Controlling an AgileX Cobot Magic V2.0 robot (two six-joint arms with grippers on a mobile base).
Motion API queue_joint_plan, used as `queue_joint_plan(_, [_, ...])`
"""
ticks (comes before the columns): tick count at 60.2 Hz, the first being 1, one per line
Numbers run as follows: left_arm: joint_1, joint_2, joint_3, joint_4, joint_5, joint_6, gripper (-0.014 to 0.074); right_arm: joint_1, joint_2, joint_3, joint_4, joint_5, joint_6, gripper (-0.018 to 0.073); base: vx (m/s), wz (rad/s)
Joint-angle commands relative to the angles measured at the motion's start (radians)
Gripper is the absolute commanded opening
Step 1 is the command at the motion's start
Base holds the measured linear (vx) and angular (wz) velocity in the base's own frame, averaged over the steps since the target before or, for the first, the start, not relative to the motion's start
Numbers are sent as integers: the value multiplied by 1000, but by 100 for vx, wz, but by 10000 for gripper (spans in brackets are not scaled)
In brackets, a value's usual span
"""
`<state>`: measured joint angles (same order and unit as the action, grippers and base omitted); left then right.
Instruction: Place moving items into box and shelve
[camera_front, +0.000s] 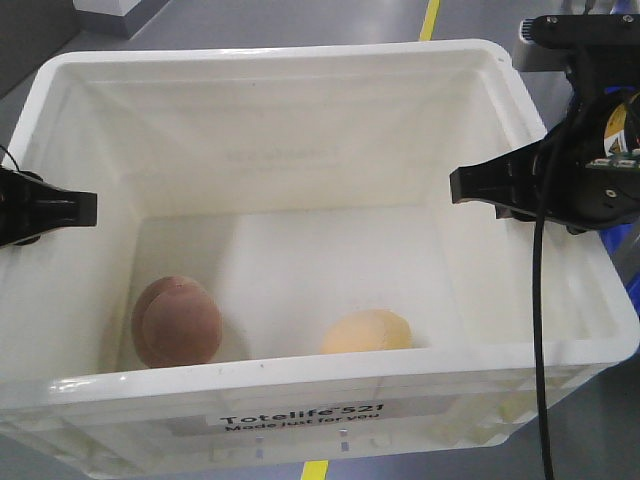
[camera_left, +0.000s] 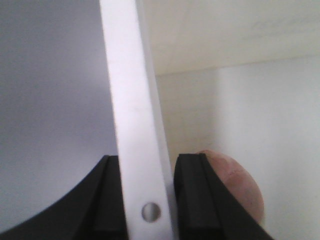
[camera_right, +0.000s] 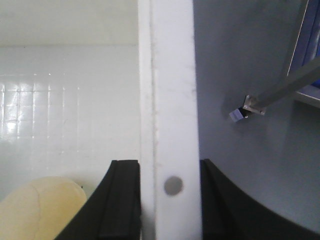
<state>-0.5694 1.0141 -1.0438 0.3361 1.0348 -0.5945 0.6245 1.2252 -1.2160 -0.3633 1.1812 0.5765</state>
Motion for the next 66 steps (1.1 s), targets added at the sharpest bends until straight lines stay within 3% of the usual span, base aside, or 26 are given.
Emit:
queue_joint_plan(1, [-5, -27, -35, 54, -105, 13, 94, -4, -34, -36, -93, -62, 8, 95, 42, -6])
queue_joint_plan(66, [-5, -27, -35, 54, -105, 13, 94, -4, -34, -36, -93, -62, 8, 95, 43, -7])
